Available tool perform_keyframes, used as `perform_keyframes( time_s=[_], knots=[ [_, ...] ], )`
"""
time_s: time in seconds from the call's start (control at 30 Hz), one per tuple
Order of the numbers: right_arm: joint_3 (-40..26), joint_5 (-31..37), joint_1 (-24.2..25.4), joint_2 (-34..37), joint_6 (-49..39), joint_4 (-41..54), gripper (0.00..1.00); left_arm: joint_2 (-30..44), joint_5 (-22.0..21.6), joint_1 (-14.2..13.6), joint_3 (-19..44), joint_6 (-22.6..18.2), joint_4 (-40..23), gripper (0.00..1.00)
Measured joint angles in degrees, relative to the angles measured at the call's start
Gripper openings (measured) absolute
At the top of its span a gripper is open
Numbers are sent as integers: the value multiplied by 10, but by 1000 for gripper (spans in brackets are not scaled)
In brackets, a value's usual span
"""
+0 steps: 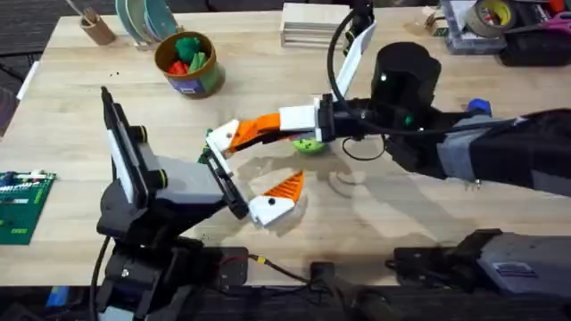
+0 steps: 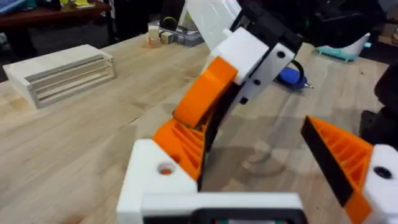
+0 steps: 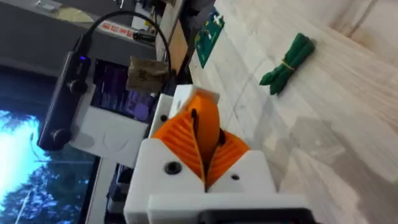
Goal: Pick up the gripper from the table and insert it into the empty holder that is missing its gripper. Then pick up a screw, insert it into the mounting hole, and use the screwdriver to tighten it. Finally, clean up the table by picking up the vegetable and placing it into the bucket.
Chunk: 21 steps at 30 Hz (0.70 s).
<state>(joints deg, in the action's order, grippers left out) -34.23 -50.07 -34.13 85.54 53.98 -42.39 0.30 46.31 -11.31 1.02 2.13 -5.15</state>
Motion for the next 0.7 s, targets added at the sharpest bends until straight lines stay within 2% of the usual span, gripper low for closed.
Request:
perform_keyframes(
  time_s=[0.7],
  knots=[
    [-20, 47, -15, 31, 2, -20, 9, 0, -22, 4, 0, 3, 0, 993]
  ],
)
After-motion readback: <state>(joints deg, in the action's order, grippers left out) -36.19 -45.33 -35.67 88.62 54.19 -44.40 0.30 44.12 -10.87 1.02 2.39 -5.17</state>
